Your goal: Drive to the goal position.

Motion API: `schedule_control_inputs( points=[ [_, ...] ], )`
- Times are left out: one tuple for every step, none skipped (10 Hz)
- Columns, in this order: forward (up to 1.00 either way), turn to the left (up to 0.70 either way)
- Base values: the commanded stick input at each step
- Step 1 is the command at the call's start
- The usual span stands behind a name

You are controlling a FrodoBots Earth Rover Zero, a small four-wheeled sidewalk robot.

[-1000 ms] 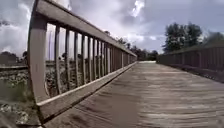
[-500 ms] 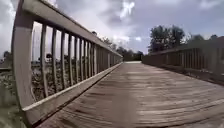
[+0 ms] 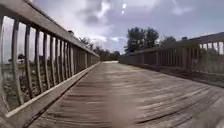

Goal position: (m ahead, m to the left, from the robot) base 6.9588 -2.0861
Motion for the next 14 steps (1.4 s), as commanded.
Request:
schedule_control_inputs(
  points=[
    [0.85, 0.00],
    [0.85, 0.00],
    [0.85, 0.00],
    [0.85, 0.00],
    [0.85, 0.00],
    [0.85, 0.00],
    [0.85, 0.00],
    [0.85, 0.00],
    [0.85, 0.00],
    [0.85, 0.00],
    [0.85, -0.10],
    [0.85, -0.27],
    [0.85, -0.34],
    [0.85, -0.34]
  ],
)
